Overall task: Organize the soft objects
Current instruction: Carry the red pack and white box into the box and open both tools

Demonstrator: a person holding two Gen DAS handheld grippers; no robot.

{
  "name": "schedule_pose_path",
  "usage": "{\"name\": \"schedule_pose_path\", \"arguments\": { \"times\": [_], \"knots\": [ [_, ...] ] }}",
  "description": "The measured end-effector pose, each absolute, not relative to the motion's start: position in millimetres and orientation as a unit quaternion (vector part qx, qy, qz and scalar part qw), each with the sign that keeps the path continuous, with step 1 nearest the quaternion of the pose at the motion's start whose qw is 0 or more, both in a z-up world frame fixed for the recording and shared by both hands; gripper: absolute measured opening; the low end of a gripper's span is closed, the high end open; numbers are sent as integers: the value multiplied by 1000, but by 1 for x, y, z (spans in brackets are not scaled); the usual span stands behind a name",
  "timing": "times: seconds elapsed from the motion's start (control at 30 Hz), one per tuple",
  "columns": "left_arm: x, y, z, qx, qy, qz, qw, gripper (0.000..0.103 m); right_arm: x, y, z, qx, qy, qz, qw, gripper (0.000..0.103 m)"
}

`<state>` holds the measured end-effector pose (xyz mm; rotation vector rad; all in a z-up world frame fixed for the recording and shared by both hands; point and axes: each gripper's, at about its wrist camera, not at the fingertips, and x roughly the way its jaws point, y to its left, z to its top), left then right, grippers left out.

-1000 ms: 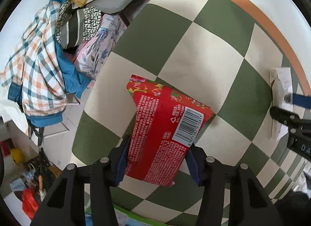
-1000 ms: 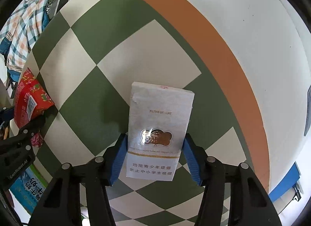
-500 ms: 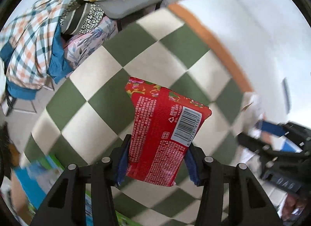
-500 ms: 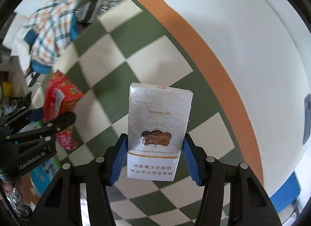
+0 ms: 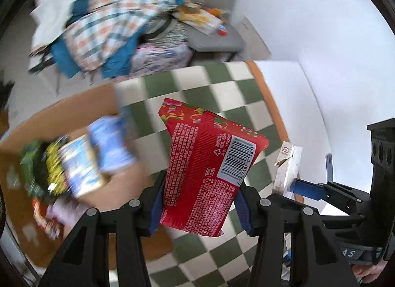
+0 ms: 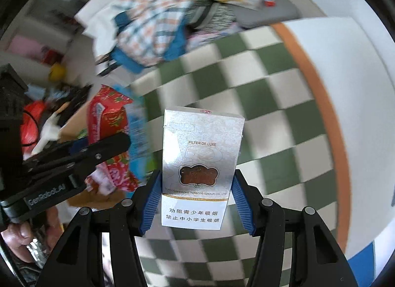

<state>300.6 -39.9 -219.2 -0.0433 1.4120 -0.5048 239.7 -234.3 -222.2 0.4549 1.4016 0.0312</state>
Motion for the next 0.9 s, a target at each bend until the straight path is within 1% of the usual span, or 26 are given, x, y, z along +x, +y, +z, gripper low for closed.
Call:
{"name": "schedule_pose_path", "arguments": {
  "times": [0.17, 0.3, 0.37, 0.6, 0.9],
  "knots": [
    [288, 37, -223, -64, 655, -168, 734, 47, 243, -160, -209, 174, 640, 73, 745, 58],
    [285, 88, -254, -133, 694, -120, 697, 47, 252, -103, -217, 142, 648, 98, 742, 58],
    [284, 103, -268, -148, 704, -105, 686, 47, 255, -82, -225, 129, 653, 107, 738, 58],
    [286, 117, -304, -183, 723, -101, 658, 47, 270, -33, -258, 78, 673, 109, 727, 58],
    [293, 114, -318, -195, 745, -97, 630, 48, 283, -24, -294, 61, 699, 102, 705, 60]
  ]
}}
